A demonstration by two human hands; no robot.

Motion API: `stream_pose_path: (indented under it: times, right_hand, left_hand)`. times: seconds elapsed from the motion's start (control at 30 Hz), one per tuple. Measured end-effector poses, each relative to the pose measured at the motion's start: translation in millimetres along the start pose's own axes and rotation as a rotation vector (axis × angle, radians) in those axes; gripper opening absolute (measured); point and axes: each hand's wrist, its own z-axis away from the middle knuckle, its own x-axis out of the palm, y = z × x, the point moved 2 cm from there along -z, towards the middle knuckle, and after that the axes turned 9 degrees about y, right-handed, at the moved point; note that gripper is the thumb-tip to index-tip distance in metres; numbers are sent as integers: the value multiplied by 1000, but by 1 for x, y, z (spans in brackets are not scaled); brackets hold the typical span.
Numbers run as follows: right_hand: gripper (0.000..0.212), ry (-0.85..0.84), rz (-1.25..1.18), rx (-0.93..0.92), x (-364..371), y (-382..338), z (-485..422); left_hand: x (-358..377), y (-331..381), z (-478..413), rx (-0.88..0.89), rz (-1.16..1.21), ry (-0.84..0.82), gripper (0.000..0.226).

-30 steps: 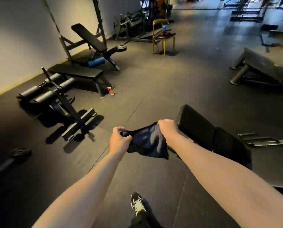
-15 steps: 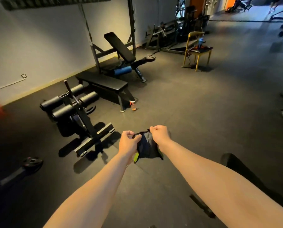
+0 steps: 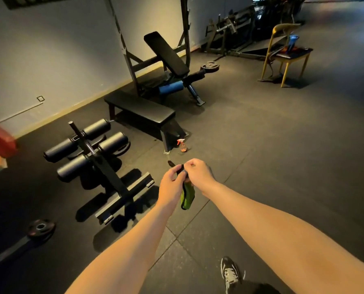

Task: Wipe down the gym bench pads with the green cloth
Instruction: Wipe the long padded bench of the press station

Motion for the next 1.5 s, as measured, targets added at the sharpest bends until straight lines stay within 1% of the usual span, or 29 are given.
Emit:
stream_pose_path:
  times: [0.07, 0.17, 0.23, 0.3, 0.37, 0.43, 0.5, 0.53, 0.6, 0.63, 0.7, 0.77, 0.8, 0.87, 0.9, 0.93, 1.0, 1.03, 1.1, 1.13, 1.2, 1.23, 1.27, 1.3, 1.37, 1.4, 1.43, 1.47, 1.5]
  right_hand:
    - [23, -52, 49, -39, -3, -12, -46]
    - [26, -172, -5, -43, -7, -35, -103]
    - [22, -193, -16, -43, -12, -49, -156]
    - [23, -181, -11, -25, -16, -51, -194]
    - [40, -228, -1, 41, -10, -53, -247]
    - [58, -326, 6, 118, 7, -53, -296]
    - [65, -429, -10, 152, 33, -57, -345]
    - [62, -471, -28, 163, 47, -62, -371]
    - [44, -532, -98, 186, 71, -75, -415]
    - [36, -546, -136, 201, 83, -84, -442]
    - [28, -555, -164, 224, 107, -105, -494]
    - [30, -541, -133, 188, 127, -126, -542]
    - [35, -523, -117, 167, 133, -137, -563]
    - [53, -522, -94, 128, 146, -158, -605]
    - [61, -537, -91, 116, 153, -167, -624]
    - [63, -532, -99, 112, 163, -179, -649]
    - [52, -473, -128, 111, 176, -197, -689]
    - [45, -422, -160, 123, 185, -206, -718]
    - [40, -354, -157, 139, 200, -217, -766]
    - [36, -345, -124, 131, 209, -222, -790]
    - [28, -356, -90, 139, 229, -231, -844]
    - [26, -383, -108, 178, 238, -231, -867]
    - [30, -425, -116, 221, 246, -232, -888]
    - [40, -494, -109, 238, 259, -232, -918]
    - [65, -631, 78, 155, 283, -224, -971]
    - [72, -674, 227, 66, 293, -223, -993]
    - [71, -682, 360, -28, 302, -220, -1007]
    - [62, -688, 434, -83, 316, -217, -1032]
    - [48, -696, 476, -118, 333, -209, -1057]
  left_hand:
    - [22, 20, -36, -26, 22, 22, 43]
    - [39, 42, -94, -50, 74, 131, 31]
    - [49, 57, -146, -94, 163, 206, 25]
    - [51, 68, -183, -149, 232, 225, 24]
    - [57, 79, -235, -198, 308, 219, 22]
    - [62, 86, -284, -242, 386, 182, 21]
    - [68, 91, -334, -268, 474, 159, 21]
    - [70, 92, -362, -279, 514, 157, 21]
    - [71, 93, -414, -272, 545, 171, 22]
    - [71, 93, -447, -265, 542, 186, 22]
    - [65, 91, -513, -256, 506, 235, 21]
    - [56, 94, -572, -264, 466, 283, 20]
    - [53, 93, -599, -273, 450, 298, 20]
    - [48, 96, -646, -300, 410, 313, 19]
    - [46, 99, -667, -323, 387, 332, 21]
    - [46, 103, -694, -351, 383, 350, 27]
    - [48, 112, -729, -415, 433, 324, 51]
    - [51, 120, -753, -459, 470, 277, 62]
    - [57, 128, -789, -545, 464, 144, 73]
    - [60, 127, -808, -556, 449, 107, 78]
    - [65, 123, -854, -537, 471, 131, 86]
    - [66, 123, -874, -515, 470, 167, 86]
    - [68, 122, -894, -488, 457, 208, 84]
    - [72, 119, -924, -462, 420, 232, 78]
    - [83, 114, -973, -433, 294, 218, 64]
    - [88, 108, -997, -424, 191, 196, 61]
    - [92, 104, -1012, -409, 42, 165, 60]
    - [100, 94, -1038, -400, -97, 148, 58]
    - [106, 85, -1063, -403, -210, 152, 54]
